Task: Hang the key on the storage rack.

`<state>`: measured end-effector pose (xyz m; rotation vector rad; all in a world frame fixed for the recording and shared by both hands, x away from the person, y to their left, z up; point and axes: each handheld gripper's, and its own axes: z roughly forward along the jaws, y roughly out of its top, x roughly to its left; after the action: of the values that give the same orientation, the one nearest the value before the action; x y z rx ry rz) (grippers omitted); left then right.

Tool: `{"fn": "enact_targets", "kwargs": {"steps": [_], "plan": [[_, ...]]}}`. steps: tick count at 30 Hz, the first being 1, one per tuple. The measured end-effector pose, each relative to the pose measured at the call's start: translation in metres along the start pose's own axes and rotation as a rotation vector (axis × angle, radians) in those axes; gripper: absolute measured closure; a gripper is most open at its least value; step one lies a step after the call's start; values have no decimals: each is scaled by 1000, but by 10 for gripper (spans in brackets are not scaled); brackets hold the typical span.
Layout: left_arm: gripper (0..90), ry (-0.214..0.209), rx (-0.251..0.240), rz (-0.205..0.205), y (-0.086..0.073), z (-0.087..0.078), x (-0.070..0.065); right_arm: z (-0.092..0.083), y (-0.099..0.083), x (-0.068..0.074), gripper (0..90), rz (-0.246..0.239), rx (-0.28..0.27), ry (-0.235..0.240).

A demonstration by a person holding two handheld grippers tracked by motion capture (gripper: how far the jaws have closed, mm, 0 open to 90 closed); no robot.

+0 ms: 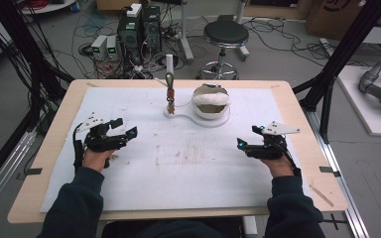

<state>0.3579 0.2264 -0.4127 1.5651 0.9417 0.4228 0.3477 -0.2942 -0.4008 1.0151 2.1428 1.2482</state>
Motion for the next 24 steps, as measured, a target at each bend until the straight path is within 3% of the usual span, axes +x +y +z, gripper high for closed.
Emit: {"fn": "enact_targets", "kwargs": {"steps": [10, 24], "plan": [[201, -6, -11, 9, 1, -3, -2, -9, -2, -3, 217, 15, -20, -46], [204, -10, -2, 24, 1, -2, -3, -9, -2, -3, 217, 11, -16, -60]]}}
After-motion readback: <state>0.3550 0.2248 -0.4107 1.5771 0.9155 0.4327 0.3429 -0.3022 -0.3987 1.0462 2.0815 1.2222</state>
